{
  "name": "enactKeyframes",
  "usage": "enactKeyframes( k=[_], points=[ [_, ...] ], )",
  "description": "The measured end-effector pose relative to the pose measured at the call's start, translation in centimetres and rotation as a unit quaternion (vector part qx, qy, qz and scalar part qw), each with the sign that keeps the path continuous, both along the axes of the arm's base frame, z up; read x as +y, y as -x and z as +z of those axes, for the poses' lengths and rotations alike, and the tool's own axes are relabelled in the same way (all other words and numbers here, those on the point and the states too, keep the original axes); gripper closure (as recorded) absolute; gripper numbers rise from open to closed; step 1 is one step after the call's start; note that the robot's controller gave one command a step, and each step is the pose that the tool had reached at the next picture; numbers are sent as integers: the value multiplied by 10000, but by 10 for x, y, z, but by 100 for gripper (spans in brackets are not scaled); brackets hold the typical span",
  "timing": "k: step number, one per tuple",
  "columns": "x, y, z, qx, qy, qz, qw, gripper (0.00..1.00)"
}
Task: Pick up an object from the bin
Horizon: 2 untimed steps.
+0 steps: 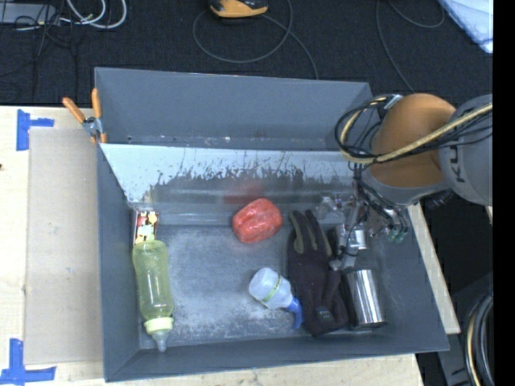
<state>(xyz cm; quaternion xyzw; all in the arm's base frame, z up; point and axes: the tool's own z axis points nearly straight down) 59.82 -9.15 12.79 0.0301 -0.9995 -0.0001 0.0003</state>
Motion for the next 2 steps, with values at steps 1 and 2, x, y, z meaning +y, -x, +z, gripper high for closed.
enactKeyframes(
  k=[1, 2],
  points=[
    [29, 3, -29, 19, -4, -460, 9989, 0],
    [13, -3, -55, -21, -62, 2521, 9677, 100]
  ],
)
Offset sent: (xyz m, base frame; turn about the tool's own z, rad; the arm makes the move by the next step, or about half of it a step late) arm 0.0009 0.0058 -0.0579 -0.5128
